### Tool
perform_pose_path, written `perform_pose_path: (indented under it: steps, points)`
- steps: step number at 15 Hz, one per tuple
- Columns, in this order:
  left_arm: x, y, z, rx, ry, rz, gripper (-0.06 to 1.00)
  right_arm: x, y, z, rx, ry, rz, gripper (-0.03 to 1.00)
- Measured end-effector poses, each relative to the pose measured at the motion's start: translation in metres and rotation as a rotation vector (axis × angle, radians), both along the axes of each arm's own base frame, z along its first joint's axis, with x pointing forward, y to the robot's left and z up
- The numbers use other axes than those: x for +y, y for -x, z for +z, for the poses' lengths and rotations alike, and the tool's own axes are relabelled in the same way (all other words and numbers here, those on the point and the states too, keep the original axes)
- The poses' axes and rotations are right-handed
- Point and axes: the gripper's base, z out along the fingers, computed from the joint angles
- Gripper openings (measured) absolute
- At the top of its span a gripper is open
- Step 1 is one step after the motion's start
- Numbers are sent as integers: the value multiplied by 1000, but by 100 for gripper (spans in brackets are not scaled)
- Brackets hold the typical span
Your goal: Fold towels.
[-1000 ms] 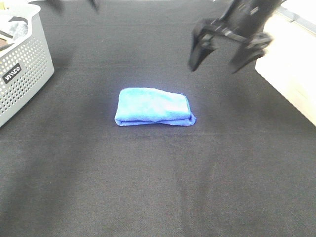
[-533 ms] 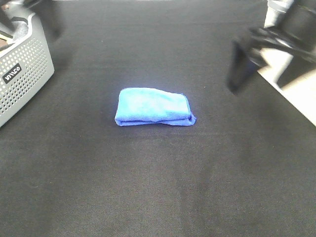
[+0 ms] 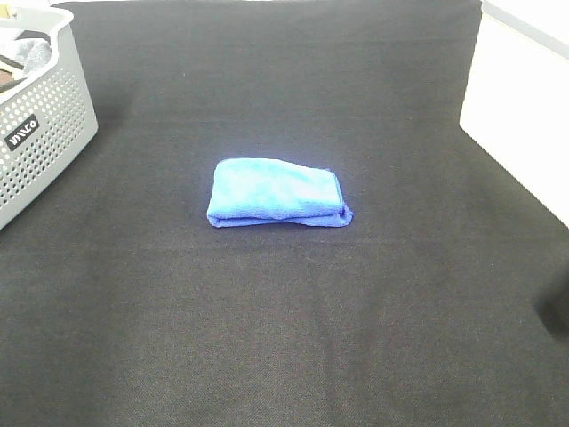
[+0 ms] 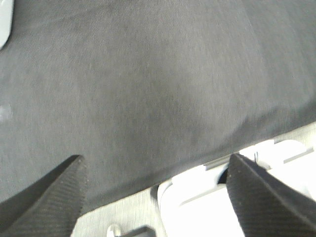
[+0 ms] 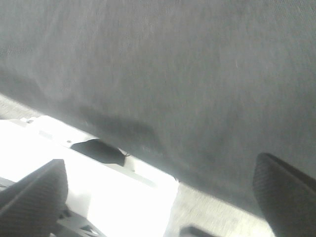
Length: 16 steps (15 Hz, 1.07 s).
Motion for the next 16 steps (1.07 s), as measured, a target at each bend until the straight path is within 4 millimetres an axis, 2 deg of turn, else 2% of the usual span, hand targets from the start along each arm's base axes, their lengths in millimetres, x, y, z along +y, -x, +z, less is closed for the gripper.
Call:
perform_pose_path:
  steps: [3,5,7,9,11,16]
  points:
    - [23,60,-18,-203,65,-16,74,-16,46,-2,-137,6,3,95]
    - [32,84,-25,-332,72,-62,74,-24,65,-1,-235,13,-1,95]
    - [37,96,-32,-405,70,-91,74,-30,79,-6,-305,15,-7,95]
    - [37,97,-40,-413,69,-98,74,-34,89,-12,-349,10,-10,95]
    - [36,95,-39,-447,76,-102,74,-36,97,-9,-431,-14,-17,95]
    - [33,89,-41,-503,73,-131,74,-35,98,-13,-477,-48,-22,95]
